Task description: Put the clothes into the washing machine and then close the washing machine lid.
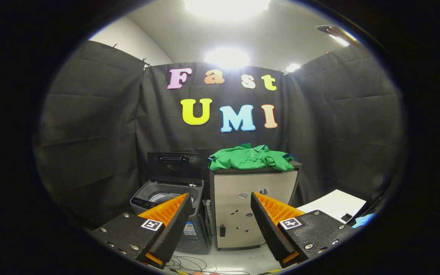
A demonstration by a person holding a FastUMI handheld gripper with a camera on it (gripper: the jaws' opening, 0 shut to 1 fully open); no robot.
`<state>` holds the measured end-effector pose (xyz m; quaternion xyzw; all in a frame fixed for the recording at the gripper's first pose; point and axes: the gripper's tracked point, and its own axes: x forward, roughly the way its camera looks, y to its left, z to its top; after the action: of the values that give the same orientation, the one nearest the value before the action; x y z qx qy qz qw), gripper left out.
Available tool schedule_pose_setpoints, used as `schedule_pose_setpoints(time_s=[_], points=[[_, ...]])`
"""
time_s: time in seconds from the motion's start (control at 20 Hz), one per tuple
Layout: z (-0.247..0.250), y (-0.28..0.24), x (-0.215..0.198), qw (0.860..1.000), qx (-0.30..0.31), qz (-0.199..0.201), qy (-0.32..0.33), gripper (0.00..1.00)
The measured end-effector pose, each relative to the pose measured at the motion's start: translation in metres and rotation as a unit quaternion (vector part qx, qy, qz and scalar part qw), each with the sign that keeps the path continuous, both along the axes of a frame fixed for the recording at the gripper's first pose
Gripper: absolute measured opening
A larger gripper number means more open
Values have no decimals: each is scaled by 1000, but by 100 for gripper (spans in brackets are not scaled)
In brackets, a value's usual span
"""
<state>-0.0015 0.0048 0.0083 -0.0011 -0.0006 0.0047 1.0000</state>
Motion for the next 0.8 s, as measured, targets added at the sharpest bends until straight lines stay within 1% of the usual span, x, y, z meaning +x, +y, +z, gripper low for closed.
schedule_pose_setpoints(time_s=[0.3, 0.45, 0.6, 0.8], points=[[0, 8, 10, 1000, -6, 0, 5, 95], [2, 14, 20, 1000, -9, -12, 11, 95], [9, 27, 36, 999, -17, -20, 18, 95], [35, 38, 66, 998, -43, -40, 21, 95]])
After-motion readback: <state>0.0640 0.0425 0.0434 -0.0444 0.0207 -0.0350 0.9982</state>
